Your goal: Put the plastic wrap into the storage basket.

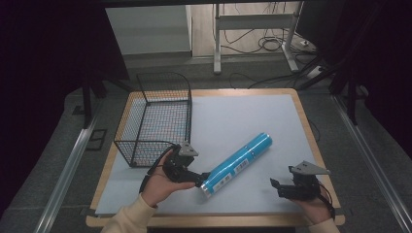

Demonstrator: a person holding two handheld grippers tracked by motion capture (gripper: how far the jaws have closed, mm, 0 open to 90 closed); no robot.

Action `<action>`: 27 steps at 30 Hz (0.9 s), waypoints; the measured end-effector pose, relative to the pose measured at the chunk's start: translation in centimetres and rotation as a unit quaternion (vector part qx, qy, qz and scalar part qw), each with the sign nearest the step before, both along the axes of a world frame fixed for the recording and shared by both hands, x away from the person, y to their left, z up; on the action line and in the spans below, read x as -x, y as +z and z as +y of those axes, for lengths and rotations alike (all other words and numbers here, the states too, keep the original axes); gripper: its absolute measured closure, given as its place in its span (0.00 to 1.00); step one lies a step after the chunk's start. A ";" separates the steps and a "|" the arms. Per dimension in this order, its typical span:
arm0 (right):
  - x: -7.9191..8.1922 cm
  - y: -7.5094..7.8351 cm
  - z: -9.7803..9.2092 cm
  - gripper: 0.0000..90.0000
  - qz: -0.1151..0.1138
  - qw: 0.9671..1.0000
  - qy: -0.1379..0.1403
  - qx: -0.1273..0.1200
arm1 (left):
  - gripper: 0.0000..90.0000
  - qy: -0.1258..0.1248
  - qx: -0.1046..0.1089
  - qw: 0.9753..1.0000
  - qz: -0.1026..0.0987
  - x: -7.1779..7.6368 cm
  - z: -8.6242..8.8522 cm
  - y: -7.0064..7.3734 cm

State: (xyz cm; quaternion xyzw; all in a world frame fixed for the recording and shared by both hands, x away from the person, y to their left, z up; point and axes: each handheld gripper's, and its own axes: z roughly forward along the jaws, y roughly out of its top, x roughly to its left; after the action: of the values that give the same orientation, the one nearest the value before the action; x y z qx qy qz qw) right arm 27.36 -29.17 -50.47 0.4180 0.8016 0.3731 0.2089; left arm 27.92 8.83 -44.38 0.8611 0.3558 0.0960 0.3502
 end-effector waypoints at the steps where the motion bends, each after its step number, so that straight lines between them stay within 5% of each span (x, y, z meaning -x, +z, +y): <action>1: 0.0 0.0 0.0 0.18 0.000 1.000 0.000 0.000 | 0.20 0.000 0.000 1.000 0.001 0.0 -0.1 0.0; 27: 0.2 0.1 0.2 0.18 0.000 1.000 0.003 0.003 | 0.19 -0.030 -0.025 0.999 0.001 -1.0 -3.9 0.9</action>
State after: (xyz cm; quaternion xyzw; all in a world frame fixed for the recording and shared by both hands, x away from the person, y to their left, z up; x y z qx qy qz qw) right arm 27.19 -28.98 -50.42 0.4150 0.8038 0.3716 0.2088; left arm 28.94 4.90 -43.45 0.8800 0.3277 0.0941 0.3306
